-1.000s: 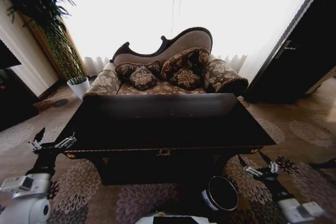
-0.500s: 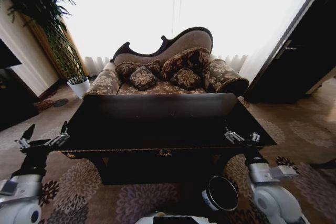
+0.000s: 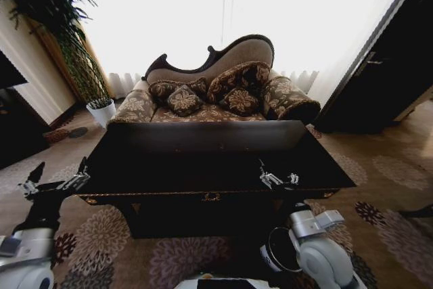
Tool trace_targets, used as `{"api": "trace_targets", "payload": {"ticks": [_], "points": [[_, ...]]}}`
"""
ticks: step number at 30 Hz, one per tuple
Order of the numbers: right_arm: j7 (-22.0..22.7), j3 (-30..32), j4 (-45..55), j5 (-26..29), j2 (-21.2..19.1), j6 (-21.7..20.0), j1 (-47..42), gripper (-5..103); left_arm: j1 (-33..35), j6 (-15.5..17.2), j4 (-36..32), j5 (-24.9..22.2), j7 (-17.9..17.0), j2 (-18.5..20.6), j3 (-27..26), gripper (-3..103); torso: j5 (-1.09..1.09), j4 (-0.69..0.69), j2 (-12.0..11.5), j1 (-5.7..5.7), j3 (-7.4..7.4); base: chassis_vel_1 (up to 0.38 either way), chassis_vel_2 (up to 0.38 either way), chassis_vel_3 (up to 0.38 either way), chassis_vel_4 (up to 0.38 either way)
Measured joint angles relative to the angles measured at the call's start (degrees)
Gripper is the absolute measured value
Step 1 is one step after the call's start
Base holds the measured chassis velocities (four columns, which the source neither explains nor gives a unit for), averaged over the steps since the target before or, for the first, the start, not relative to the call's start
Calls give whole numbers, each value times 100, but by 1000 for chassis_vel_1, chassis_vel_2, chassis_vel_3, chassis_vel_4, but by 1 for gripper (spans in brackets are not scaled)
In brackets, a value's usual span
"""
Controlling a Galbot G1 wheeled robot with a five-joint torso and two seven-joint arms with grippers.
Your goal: Move to the front of the table and place the trash on the table into the trash bin.
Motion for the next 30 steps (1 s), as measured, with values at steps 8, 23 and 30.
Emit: {"api": "trace_targets", "payload": {"ticks": [8,23,30], "points": [[-27,218,-74,76,-101,6,40,100,111,168,-24,77,-213,-92,460,100,1,0,0,0,0,0,0,0,0],[-271,376,-85,126,-1,185,-127,100,235,-113,30,136,227,-104,1139,100,1,0,0,0,0,0,0,0,0],[-369,396,-140,-11,53,312,-167,100,215,-154,41,147,263,-107,1136,100,1,0,0,1,0,0,0,0,0]]}}
